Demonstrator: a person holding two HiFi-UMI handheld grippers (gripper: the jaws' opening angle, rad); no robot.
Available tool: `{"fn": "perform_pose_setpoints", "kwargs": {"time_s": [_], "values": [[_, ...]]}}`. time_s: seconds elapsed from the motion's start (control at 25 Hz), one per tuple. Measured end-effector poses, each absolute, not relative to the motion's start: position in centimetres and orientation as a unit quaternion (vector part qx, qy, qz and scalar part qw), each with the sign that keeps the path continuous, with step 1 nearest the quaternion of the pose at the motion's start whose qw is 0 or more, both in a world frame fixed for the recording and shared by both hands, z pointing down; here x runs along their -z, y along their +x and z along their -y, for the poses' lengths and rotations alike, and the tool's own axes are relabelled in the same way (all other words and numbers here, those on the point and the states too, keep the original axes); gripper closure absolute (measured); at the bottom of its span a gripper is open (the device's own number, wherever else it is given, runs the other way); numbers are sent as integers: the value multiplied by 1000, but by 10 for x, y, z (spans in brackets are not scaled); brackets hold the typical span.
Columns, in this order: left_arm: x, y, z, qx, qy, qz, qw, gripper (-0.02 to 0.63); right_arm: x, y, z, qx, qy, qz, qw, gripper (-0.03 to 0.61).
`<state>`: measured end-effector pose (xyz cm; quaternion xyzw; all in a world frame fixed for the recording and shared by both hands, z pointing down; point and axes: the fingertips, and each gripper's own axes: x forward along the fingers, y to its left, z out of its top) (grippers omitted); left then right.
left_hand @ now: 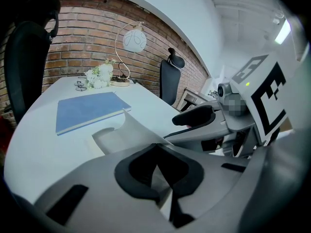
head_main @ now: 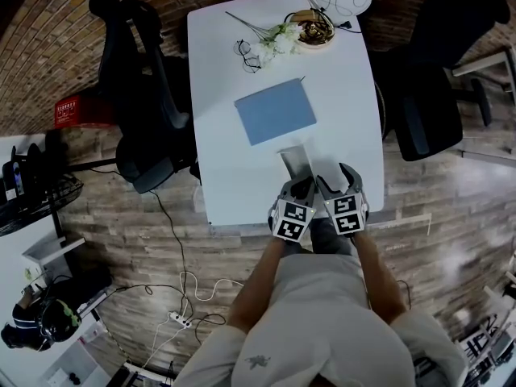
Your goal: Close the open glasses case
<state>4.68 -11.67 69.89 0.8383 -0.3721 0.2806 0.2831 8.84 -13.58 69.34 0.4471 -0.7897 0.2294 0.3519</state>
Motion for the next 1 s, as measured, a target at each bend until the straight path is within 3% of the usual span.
{"fn": "perform_pose_setpoints", "kwargs": {"time_s": [1.0], "values": [[-701,34,114,-273,840,376,281,609,-690,79,133,-219,449,791,353,281]]}}
